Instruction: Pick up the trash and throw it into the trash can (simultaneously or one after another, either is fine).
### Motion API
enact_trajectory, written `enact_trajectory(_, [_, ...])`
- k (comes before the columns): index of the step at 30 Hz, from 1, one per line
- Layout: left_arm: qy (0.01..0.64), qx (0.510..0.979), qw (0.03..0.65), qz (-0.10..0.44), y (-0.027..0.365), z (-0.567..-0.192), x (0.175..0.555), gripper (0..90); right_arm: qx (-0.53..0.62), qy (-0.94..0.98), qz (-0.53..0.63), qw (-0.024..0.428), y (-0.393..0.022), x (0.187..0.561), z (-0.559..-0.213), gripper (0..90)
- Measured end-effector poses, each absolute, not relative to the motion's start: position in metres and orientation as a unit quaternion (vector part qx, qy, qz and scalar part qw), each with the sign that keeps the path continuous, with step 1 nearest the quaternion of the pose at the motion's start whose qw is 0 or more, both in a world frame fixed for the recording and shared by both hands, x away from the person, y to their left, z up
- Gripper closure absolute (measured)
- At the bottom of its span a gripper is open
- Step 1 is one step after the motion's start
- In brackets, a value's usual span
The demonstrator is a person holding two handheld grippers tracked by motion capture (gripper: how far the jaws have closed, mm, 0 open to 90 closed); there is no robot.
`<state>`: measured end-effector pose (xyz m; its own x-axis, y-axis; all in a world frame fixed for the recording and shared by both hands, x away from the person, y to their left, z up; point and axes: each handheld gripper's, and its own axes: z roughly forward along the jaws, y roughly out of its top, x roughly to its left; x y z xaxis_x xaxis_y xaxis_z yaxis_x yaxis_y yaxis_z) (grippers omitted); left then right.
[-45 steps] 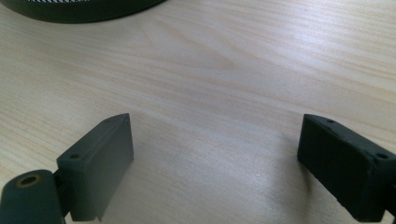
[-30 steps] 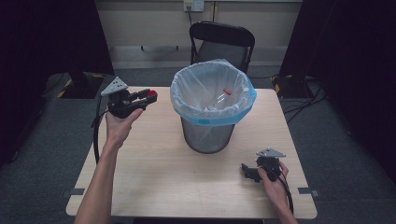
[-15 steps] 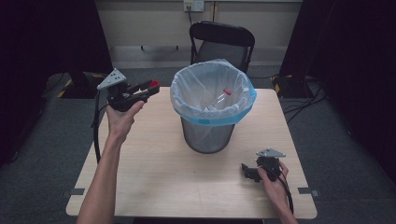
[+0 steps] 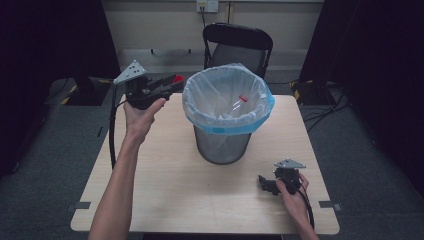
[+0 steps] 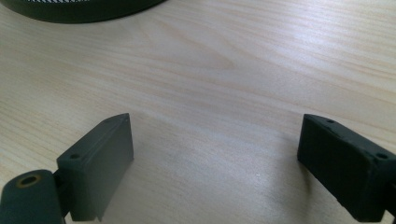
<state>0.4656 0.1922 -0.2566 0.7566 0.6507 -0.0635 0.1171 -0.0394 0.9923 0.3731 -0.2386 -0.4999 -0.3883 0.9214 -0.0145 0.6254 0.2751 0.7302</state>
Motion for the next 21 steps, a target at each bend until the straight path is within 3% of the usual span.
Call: enact_trajectory(21, [0.237, 0.724, 0.628, 0.159, 0.138, -0.246, 0.479, 59.4, 0.504, 0.766, 0.328, 0.226, -0.239, 0.373, -0.5, 9.7])
